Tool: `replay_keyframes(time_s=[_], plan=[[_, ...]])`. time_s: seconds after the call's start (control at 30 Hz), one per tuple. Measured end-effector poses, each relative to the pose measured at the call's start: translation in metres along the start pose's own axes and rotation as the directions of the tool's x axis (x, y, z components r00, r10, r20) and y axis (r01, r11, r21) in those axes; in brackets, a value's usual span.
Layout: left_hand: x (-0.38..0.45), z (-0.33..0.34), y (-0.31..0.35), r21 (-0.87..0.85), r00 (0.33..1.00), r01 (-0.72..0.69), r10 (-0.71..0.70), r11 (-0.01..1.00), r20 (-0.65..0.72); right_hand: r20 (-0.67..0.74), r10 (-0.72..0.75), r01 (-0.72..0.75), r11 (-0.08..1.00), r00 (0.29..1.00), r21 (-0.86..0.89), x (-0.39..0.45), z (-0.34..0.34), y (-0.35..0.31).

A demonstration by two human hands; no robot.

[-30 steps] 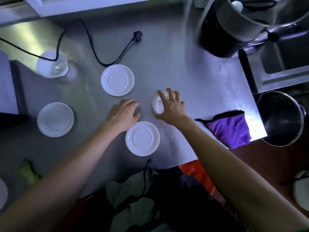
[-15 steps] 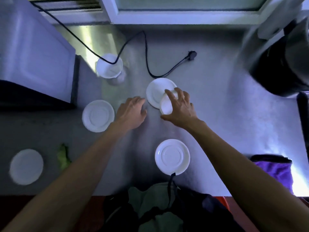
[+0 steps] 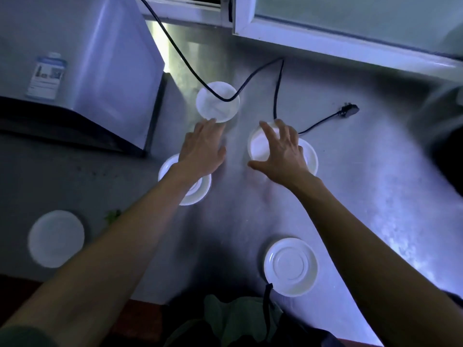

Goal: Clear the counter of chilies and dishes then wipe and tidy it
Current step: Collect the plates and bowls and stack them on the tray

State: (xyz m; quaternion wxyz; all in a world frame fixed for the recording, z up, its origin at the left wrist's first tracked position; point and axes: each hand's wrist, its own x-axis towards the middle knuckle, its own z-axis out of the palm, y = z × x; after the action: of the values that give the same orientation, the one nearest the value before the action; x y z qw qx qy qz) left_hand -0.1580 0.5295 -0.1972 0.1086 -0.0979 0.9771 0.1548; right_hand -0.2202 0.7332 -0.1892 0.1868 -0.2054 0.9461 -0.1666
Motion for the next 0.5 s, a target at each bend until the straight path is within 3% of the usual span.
replay_keyframes(time_s=[0.5], plan=[[0.003, 0.004, -0.002, 0.071, 0.999, -0.008, 0.004, 0.997, 0.054, -0.017, 0.004, -0.004, 1.0, 1.0, 0.008, 0.005, 0.004, -0.01]])
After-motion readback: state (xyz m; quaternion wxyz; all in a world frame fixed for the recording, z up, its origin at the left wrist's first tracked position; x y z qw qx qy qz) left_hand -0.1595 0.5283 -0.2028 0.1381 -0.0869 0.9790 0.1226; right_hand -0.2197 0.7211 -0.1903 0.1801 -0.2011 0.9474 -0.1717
